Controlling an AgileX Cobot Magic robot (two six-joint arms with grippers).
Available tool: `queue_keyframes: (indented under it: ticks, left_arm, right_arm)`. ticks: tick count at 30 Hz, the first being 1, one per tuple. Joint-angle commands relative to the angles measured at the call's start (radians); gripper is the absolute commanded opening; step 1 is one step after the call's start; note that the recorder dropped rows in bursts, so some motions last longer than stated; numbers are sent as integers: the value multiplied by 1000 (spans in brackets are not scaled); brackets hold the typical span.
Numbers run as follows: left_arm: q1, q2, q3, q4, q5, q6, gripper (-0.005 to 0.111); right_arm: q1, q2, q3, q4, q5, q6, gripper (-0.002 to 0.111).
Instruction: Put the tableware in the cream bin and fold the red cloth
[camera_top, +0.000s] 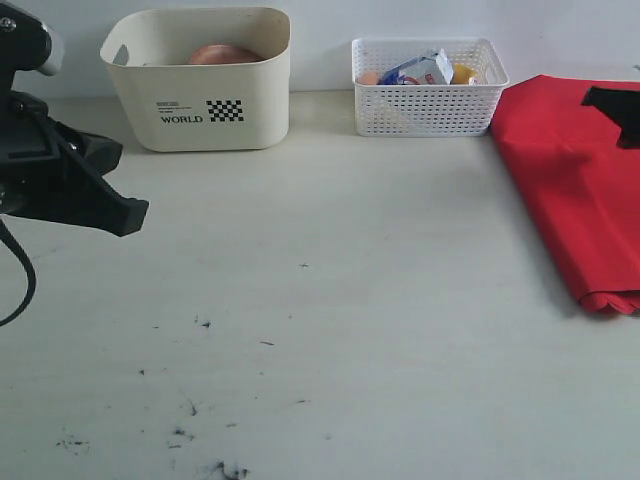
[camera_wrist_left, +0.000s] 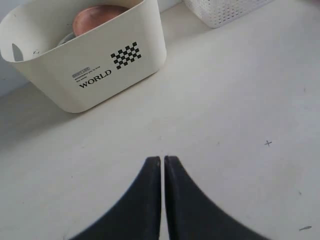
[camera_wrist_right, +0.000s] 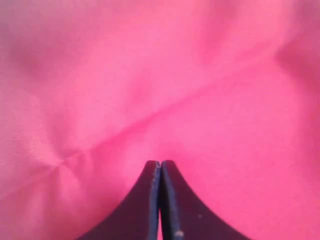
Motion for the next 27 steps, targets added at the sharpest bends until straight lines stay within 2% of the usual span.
queue_keyframes:
  ticks: [1, 5, 8, 13, 16, 20, 23, 27]
  left_arm:
    - [2, 0, 2, 7, -7, -26, 5]
    - [2, -52, 18, 7, -19, -91, 5]
    - [2, -134, 64, 9, -86, -130, 5]
    - [2, -335, 197, 9, -229, -150, 5]
    - [2, -461, 266, 6, -239, -153, 5]
    - [2, -581, 338, 5, -239, -153, 5]
    - [2, -630, 363, 5, -239, -153, 5]
    - [2, -654, 369, 5, -239, -153, 5]
  right_arm:
    - [14, -194, 97, 15, -11, 1, 0]
    - [46, -394, 253, 17, -69, 7, 0]
    - [84, -552, 396, 46, -163, 23, 0]
    - [168, -832, 659, 46, -375, 107, 0]
    - [226, -964, 801, 46, -459, 115, 0]
    - [271, -1094, 897, 46, -431, 133, 0]
    - [271, -1157, 905, 46, -364, 133, 0]
    - [271, -1210, 905, 46, -369, 133, 0]
